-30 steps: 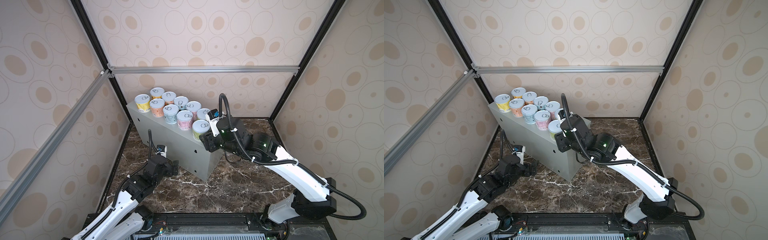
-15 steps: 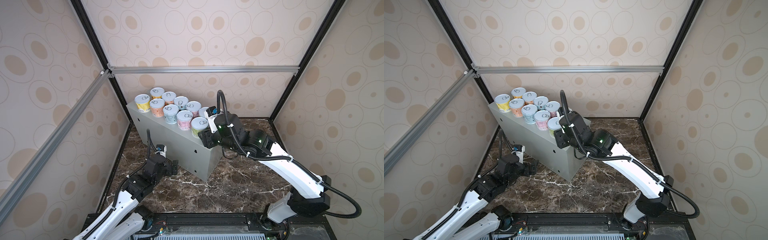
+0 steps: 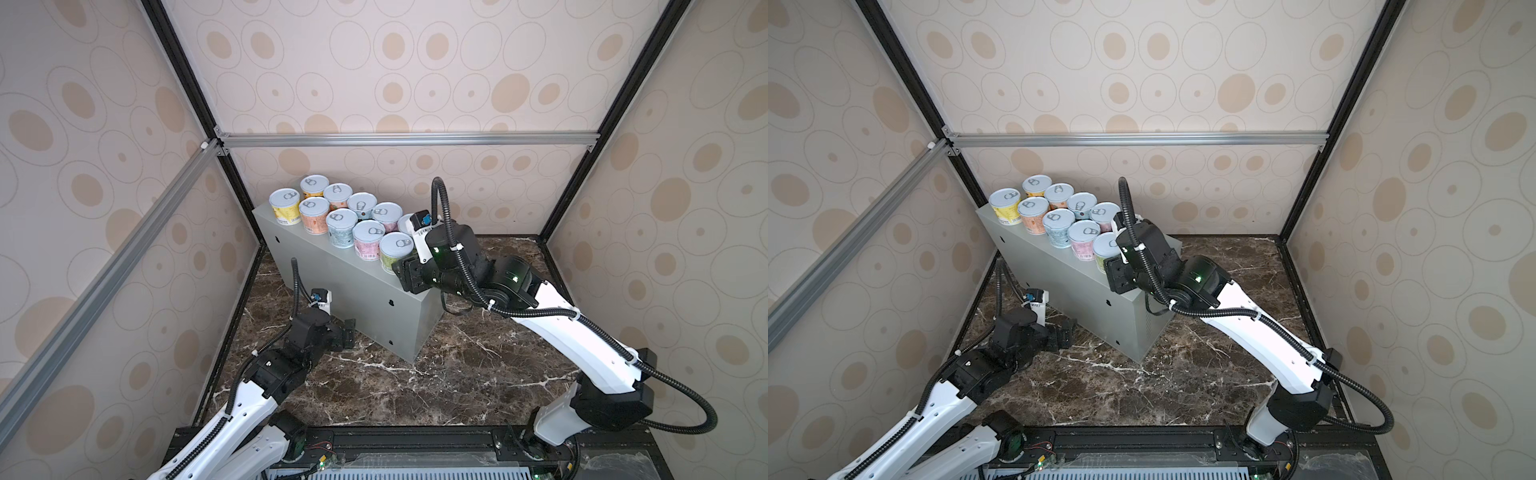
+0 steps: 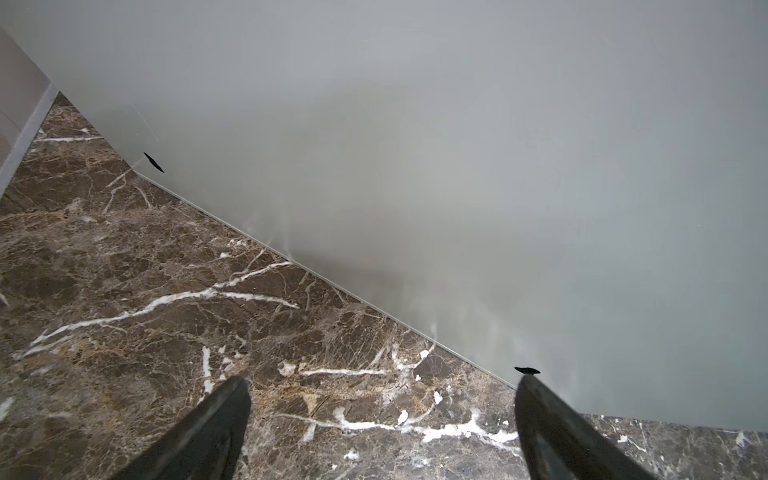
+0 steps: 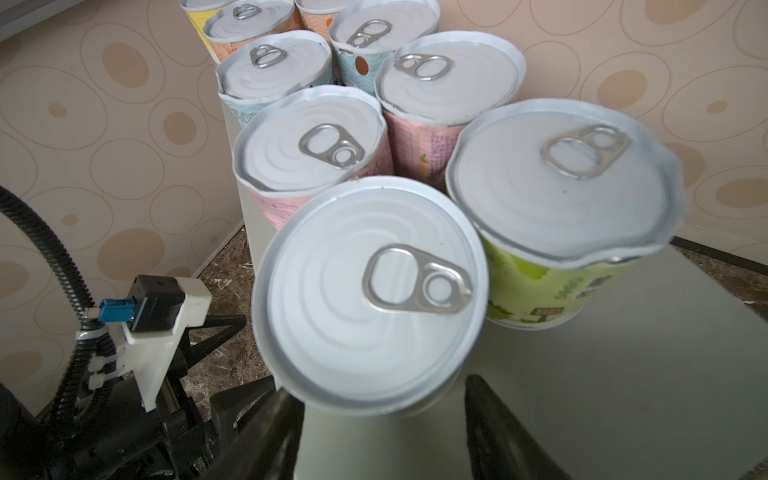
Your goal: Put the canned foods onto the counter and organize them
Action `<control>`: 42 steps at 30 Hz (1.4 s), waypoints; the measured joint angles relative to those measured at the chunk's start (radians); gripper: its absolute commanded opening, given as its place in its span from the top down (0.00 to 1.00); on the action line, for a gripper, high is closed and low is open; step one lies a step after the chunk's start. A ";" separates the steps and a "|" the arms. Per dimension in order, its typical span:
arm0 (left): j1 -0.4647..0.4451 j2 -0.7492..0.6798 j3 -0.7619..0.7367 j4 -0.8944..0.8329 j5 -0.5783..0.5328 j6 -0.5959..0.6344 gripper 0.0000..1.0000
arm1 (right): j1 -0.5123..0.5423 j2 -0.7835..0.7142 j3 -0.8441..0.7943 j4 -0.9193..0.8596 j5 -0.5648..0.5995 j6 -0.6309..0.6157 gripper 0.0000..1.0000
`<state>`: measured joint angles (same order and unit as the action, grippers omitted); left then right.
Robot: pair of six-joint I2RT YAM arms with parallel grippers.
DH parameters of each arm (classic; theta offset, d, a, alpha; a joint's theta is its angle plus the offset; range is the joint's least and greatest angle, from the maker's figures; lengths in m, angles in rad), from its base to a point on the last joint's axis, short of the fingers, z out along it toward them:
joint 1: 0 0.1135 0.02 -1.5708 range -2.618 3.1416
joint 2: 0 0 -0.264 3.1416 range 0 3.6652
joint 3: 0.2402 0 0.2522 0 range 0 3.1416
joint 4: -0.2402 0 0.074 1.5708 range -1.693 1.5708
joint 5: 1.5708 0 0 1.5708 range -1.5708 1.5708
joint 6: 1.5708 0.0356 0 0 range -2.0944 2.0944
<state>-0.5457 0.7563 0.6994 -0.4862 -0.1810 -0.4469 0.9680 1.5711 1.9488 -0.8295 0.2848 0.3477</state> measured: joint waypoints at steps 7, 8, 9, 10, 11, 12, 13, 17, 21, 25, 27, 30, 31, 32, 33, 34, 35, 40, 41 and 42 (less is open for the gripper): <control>0.011 -0.015 0.000 -0.003 -0.023 -0.001 0.01 | 0.000 -0.040 0.000 -0.022 0.006 -0.005 0.23; 0.013 -0.022 0.000 -0.005 -0.036 -0.001 0.01 | 0.000 -0.056 -0.001 -0.023 0.008 -0.007 0.21; 0.014 -0.028 0.000 -0.008 -0.051 -0.001 0.01 | 0.000 -0.071 -0.003 -0.023 0.012 -0.009 0.20; 0.017 -0.035 0.000 -0.011 -0.068 -0.001 0.01 | 0.000 -0.093 -0.010 -0.021 0.018 -0.014 0.18; 0.020 -0.043 0.002 -0.017 -0.087 -0.001 0.01 | 0.000 -0.121 -0.024 -0.019 0.027 -0.018 0.17; 0.024 -0.049 0.004 -0.023 -0.102 -0.001 0.01 | 0.000 -0.148 -0.039 -0.019 0.035 -0.021 0.16; 0.030 -0.054 0.008 -0.026 -0.118 -0.001 0.01 | 0.000 -0.178 -0.061 -0.016 0.048 -0.026 0.15; 0.096 -0.057 0.027 -0.027 -0.127 0.000 0.01 | -0.002 -0.301 -0.173 -0.003 0.110 -0.050 0.02; 0.221 -0.037 0.033 -0.023 -0.060 0.003 0.01 | -0.027 -0.415 -0.329 0.032 0.166 -0.069 0.00; 0.325 0.005 0.033 -0.011 0.006 0.006 0.01 | -0.111 -0.499 -0.500 0.060 0.182 -0.058 0.00; 0.370 0.026 0.032 0.008 0.034 0.006 0.01 | -0.153 -0.525 -0.573 0.072 0.185 -0.048 0.00; 0.423 0.043 0.019 0.050 0.062 0.002 0.01 | -0.211 -0.565 -0.694 0.104 0.189 -0.039 0.00; 0.436 0.048 0.011 0.068 0.067 -0.001 0.01 | -0.229 -0.582 -0.744 0.123 0.193 -0.038 0.00; 0.446 0.052 0.003 0.085 0.069 -0.003 0.01 | -0.245 -0.599 -0.794 0.144 0.199 -0.037 0.00; 0.455 0.057 -0.007 0.105 0.069 -0.005 0.01 | -0.258 -0.615 -0.841 0.166 0.206 -0.038 0.00; 0.465 0.061 -0.019 0.125 0.071 -0.010 0.01 | -0.271 -0.635 -0.895 0.196 0.215 -0.038 0.00; 0.475 0.068 -0.034 0.148 0.071 -0.014 0.01 | -0.282 -0.657 -0.953 0.230 0.228 -0.039 0.00; 0.502 0.098 -0.122 0.283 0.057 -0.028 0.01 | -0.321 -0.739 -1.223 0.443 0.318 -0.066 0.00; 0.502 0.098 -0.148 0.317 0.047 -0.027 0.01 | -0.330 -0.745 -1.269 0.492 0.335 -0.075 0.00; 0.502 0.098 -0.167 0.343 0.040 -0.027 0.01 | -0.338 -0.745 -1.305 0.532 0.351 -0.086 0.00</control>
<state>-0.0433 0.8543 0.5323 -0.1429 -0.1413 -0.4744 0.6300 0.8261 0.6441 -0.2974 0.6353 0.2619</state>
